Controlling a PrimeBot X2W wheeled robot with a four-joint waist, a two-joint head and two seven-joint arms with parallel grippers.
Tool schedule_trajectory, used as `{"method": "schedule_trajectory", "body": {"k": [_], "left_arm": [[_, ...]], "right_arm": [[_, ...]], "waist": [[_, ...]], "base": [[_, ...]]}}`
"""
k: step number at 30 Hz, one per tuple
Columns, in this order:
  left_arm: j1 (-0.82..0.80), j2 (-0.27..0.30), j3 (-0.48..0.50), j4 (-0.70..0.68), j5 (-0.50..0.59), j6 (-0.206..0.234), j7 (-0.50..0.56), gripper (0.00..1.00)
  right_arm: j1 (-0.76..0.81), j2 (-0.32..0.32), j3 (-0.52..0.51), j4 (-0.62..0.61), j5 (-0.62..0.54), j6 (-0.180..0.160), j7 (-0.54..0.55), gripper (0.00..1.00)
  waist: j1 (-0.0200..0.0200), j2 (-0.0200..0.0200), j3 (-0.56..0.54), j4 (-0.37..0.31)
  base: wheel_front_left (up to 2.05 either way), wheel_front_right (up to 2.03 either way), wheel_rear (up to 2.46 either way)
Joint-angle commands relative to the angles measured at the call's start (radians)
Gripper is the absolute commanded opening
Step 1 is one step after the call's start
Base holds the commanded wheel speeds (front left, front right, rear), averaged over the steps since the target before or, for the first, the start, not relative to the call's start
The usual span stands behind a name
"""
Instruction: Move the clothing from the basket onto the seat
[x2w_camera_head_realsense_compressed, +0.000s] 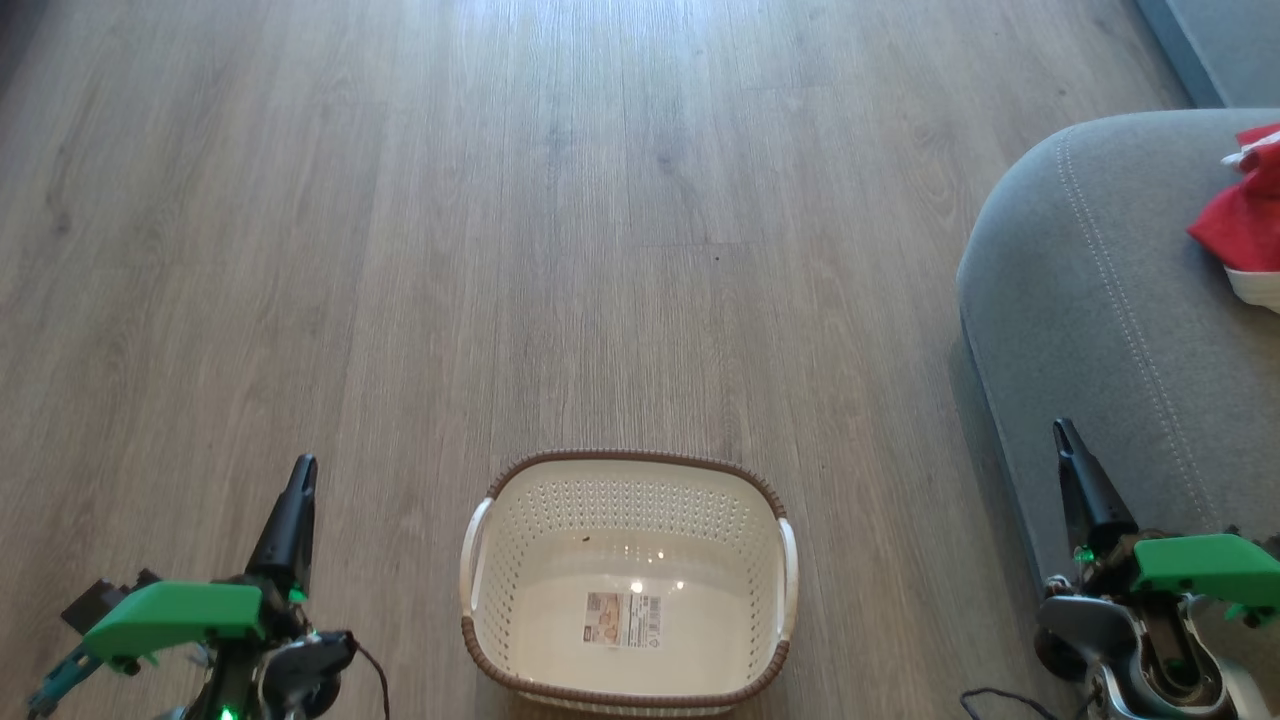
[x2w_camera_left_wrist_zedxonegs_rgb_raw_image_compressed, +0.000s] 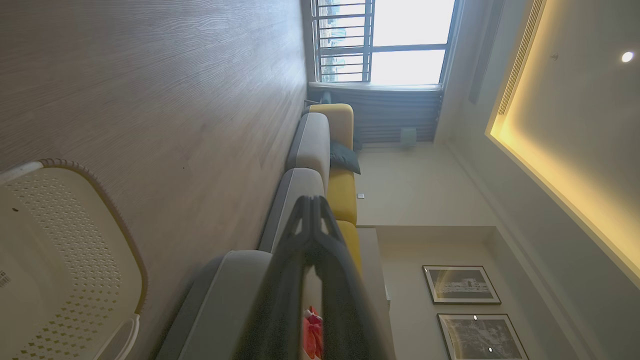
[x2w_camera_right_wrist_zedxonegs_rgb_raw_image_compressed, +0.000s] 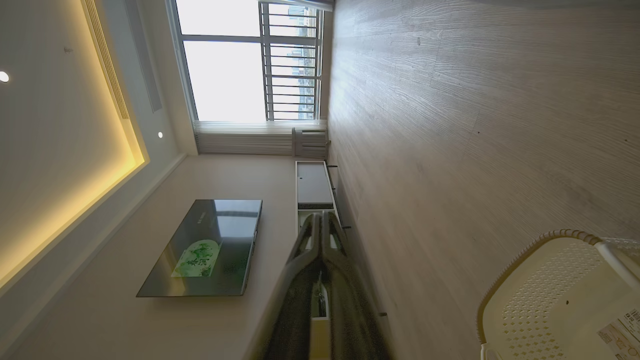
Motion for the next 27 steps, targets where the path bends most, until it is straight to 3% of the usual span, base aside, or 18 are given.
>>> {"method": "schedule_trajectory", "body": {"k": [1, 27], "left_arm": [[-0.048, 0.008, 0.035, -0.034, -0.006, -0.009, 0.008, 0.00], [-0.048, 0.008, 0.035, -0.034, -0.007, -0.009, 0.008, 0.00]], "right_arm": [[-0.037, -0.001, 0.017, -0.039, 0.006, 0.000, 0.005, 0.00], [-0.037, -0.001, 0.017, -0.039, 0.006, 0.000, 0.005, 0.00]], "waist": [[0.0000, 0.0000, 0.000, 0.000], [0.0000, 0.0000, 0.000, 0.000]], "base": [[0.00, 0.00, 0.00], [0.00, 0.00, 0.00]]}}
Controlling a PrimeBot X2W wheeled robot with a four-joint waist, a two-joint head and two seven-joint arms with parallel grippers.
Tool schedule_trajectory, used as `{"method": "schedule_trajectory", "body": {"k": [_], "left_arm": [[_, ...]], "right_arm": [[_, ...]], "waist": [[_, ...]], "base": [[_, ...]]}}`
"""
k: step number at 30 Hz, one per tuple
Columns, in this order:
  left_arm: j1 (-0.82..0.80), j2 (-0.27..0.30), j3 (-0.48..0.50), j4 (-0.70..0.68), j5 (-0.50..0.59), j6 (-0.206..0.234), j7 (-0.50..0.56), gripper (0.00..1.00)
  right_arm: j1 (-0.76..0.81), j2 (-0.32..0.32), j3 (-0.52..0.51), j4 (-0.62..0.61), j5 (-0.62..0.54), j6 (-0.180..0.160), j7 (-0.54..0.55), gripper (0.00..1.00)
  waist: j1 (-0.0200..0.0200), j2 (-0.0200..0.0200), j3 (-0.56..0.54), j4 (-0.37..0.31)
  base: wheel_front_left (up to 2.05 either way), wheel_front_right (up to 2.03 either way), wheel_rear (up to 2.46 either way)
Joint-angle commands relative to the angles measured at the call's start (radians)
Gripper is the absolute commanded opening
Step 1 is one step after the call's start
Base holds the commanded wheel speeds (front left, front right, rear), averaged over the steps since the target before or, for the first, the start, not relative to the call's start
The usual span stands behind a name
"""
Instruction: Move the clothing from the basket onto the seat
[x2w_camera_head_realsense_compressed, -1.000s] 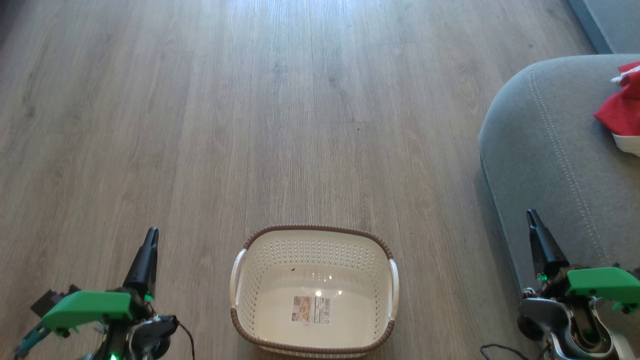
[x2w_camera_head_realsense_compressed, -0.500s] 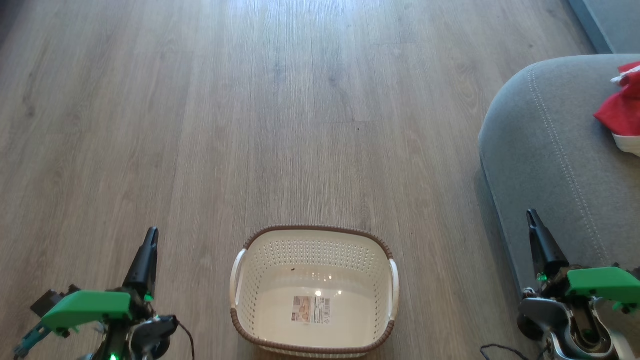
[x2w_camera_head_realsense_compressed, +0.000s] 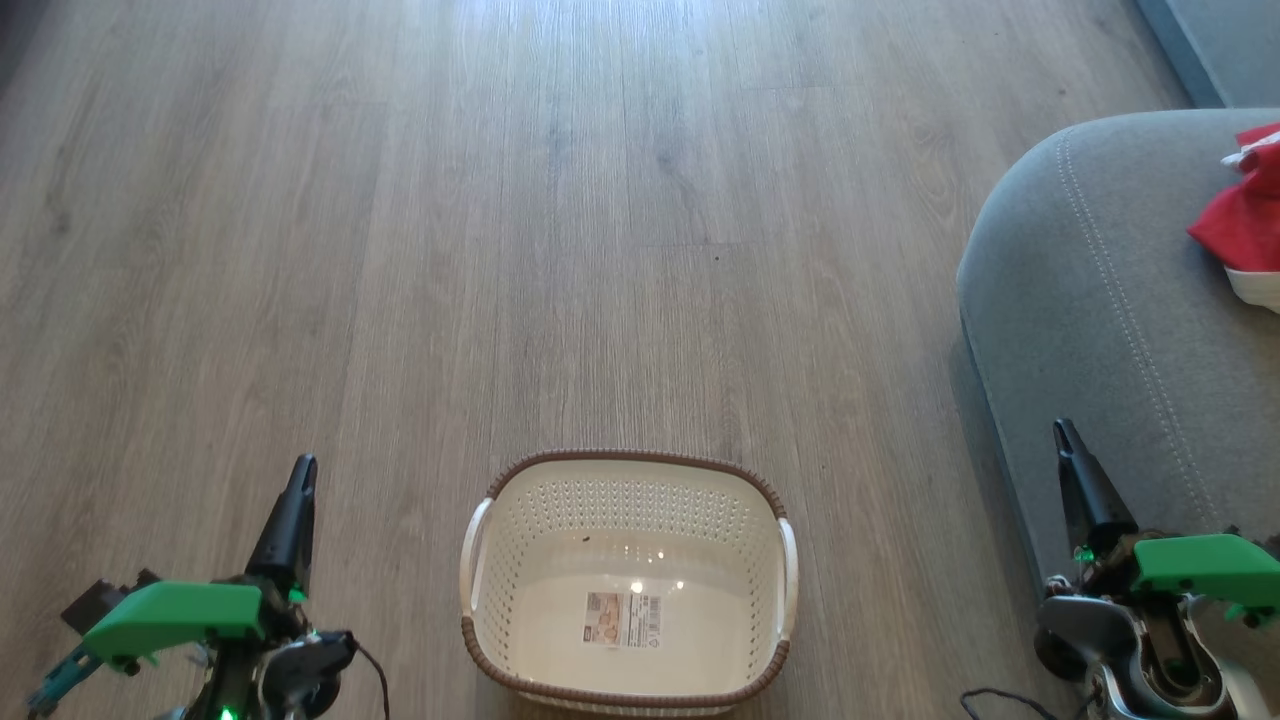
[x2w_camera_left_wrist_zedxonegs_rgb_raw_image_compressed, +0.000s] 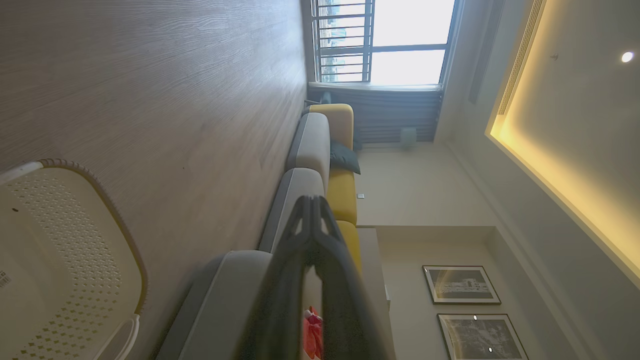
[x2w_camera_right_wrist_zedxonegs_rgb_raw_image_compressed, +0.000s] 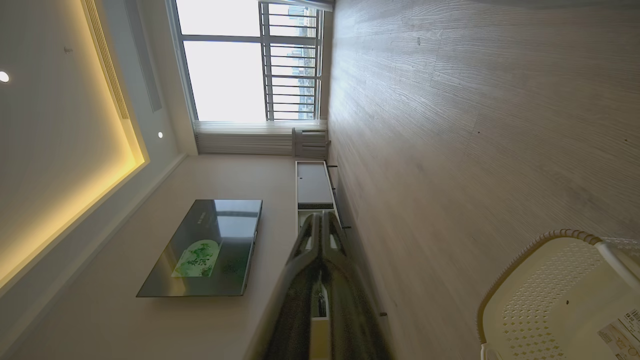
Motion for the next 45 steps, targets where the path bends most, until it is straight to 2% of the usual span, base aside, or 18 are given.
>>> {"method": "schedule_trajectory", "body": {"k": [1, 45], "left_arm": [[-0.048, 0.008, 0.035, -0.034, -0.007, -0.009, 0.008, 0.00], [-0.048, 0.008, 0.034, -0.034, -0.007, -0.009, 0.008, 0.00]], "right_arm": [[-0.037, -0.001, 0.017, -0.039, 0.006, 0.000, 0.005, 0.00], [-0.037, -0.001, 0.017, -0.039, 0.006, 0.000, 0.005, 0.00]], "waist": [[0.0000, 0.0000, 0.000, 0.000], [0.0000, 0.0000, 0.000, 0.000]], "base": [[0.00, 0.00, 0.00], [0.00, 0.00, 0.00]]}}
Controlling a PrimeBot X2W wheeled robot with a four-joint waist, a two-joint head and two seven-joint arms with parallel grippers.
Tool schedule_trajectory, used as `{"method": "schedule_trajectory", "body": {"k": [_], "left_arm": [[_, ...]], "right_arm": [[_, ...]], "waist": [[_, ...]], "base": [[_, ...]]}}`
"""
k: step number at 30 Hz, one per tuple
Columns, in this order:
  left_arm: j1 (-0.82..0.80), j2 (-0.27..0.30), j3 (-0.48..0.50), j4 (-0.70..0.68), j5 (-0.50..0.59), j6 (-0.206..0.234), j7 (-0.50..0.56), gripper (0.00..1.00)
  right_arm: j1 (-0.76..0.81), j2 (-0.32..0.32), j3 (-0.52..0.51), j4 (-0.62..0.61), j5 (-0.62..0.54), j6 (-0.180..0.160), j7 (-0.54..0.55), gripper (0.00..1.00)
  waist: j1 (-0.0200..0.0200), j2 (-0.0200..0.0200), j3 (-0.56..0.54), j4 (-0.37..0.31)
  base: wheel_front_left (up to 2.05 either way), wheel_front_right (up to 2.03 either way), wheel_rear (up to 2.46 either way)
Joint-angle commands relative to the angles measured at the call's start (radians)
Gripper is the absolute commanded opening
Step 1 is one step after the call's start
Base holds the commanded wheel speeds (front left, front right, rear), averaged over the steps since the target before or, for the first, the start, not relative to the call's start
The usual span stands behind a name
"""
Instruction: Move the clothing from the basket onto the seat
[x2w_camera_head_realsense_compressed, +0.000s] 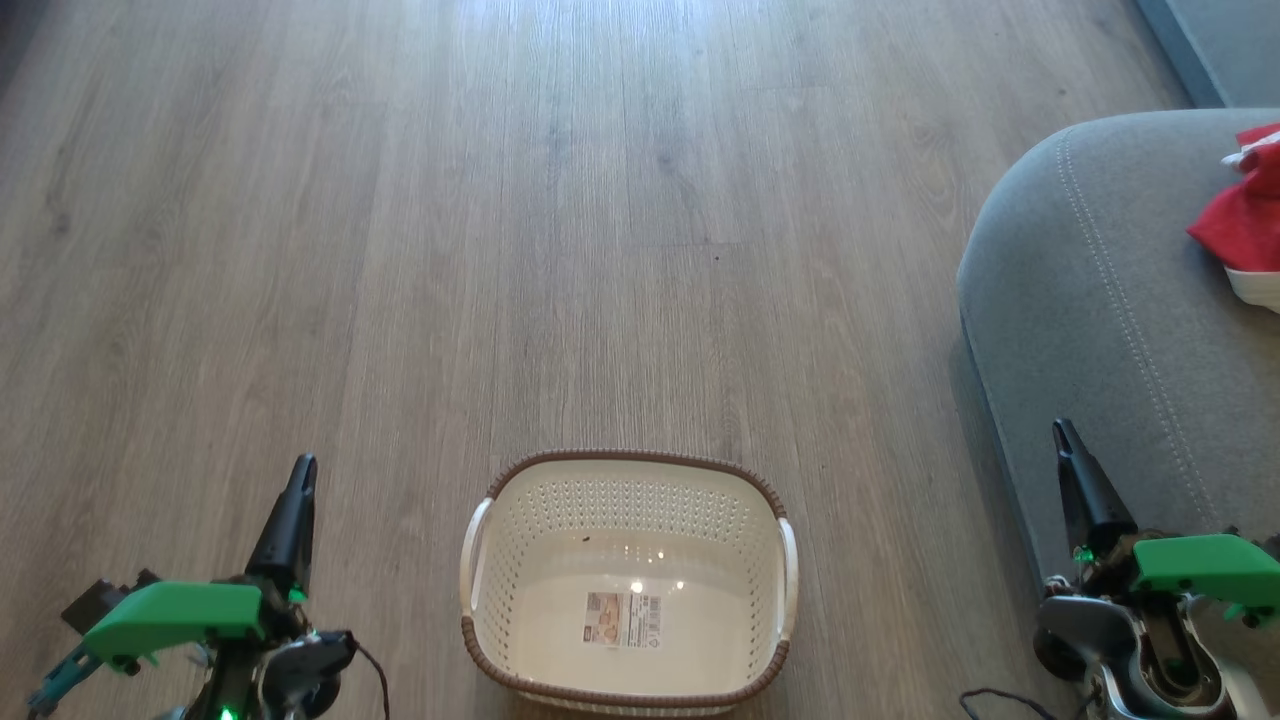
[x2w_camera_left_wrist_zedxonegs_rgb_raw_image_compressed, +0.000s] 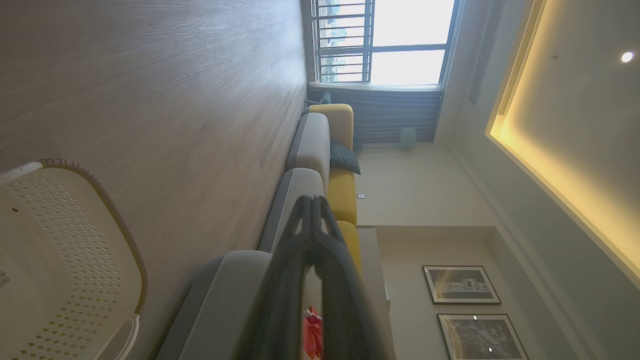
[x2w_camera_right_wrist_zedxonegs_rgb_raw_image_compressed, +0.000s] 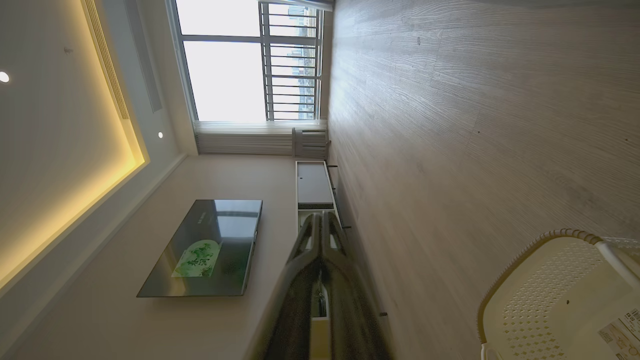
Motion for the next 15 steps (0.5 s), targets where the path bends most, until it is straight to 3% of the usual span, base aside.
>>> {"method": "schedule_trajectory", "body": {"k": [1, 15], "left_arm": [[-0.048, 0.008, 0.034, -0.034, -0.007, -0.009, 0.008, 0.00], [-0.048, 0.008, 0.034, -0.034, -0.007, -0.009, 0.008, 0.00]], "right_arm": [[-0.037, -0.002, 0.017, -0.039, 0.006, 0.000, 0.005, 0.00], [-0.037, -0.002, 0.017, -0.039, 0.006, 0.000, 0.005, 0.00]], "waist": [[0.0000, 0.0000, 0.000, 0.000], [0.0000, 0.0000, 0.000, 0.000]], "base": [[0.00, 0.00, 0.00], [0.00, 0.00, 0.00]]}}
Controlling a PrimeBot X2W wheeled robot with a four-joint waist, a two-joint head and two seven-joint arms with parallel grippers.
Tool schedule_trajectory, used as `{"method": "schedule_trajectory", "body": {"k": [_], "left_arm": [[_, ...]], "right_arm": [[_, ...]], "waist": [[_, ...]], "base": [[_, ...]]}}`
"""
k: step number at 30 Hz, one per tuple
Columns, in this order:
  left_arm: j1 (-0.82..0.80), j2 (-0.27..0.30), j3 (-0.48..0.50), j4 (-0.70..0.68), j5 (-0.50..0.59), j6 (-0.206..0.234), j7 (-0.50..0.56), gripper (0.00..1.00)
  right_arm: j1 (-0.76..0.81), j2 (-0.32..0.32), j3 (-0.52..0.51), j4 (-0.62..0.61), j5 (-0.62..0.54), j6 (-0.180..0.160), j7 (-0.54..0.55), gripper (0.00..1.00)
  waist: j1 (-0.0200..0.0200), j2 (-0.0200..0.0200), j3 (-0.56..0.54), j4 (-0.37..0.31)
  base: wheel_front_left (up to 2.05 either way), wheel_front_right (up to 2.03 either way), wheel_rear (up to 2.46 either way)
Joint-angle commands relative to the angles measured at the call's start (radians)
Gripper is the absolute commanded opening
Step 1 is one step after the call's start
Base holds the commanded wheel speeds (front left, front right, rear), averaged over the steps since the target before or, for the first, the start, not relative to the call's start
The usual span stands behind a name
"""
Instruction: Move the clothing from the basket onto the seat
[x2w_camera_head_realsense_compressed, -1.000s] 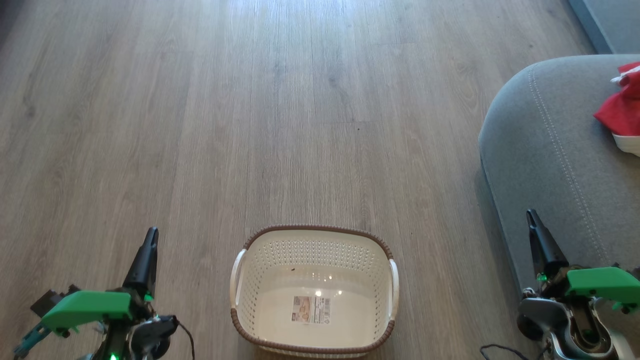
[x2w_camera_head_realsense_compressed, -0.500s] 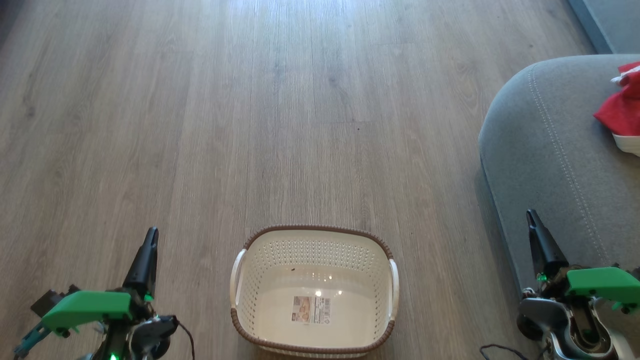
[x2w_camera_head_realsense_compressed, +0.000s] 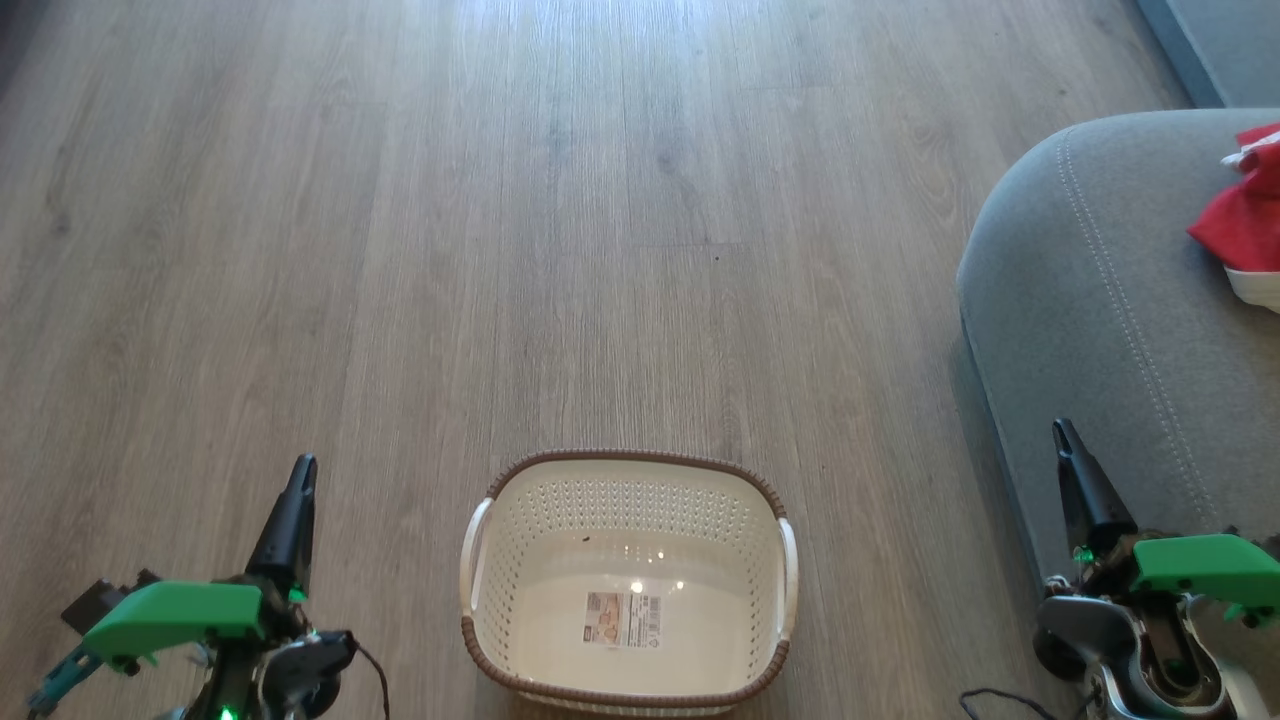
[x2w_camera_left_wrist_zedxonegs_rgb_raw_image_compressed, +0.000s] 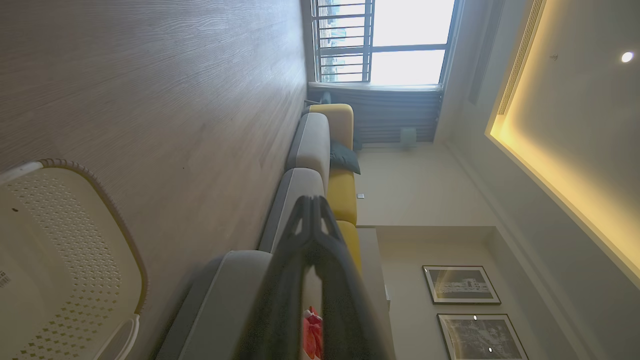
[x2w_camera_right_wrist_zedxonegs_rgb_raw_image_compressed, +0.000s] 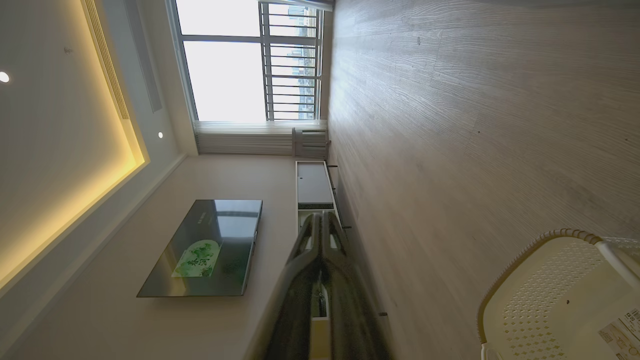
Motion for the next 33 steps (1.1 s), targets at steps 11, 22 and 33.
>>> {"method": "schedule_trajectory", "body": {"k": [11, 22, 33], "left_arm": [[-0.048, 0.008, 0.034, -0.034, -0.007, -0.009, 0.008, 0.00], [-0.048, 0.008, 0.034, -0.034, -0.007, -0.009, 0.008, 0.00], [-0.048, 0.008, 0.034, -0.034, -0.007, -0.009, 0.008, 0.00]], "right_arm": [[-0.037, -0.003, 0.017, -0.039, 0.006, 0.000, 0.005, 0.00], [-0.037, -0.003, 0.017, -0.039, 0.006, 0.000, 0.005, 0.00], [-0.037, -0.003, 0.017, -0.039, 0.006, 0.000, 0.005, 0.00]], "waist": [[0.0000, 0.0000, 0.000, 0.000], [0.0000, 0.0000, 0.000, 0.000], [0.0000, 0.0000, 0.000, 0.000]], "base": [[0.00, 0.00, 0.00], [0.00, 0.00, 0.00], [0.00, 0.00, 0.00]]}}
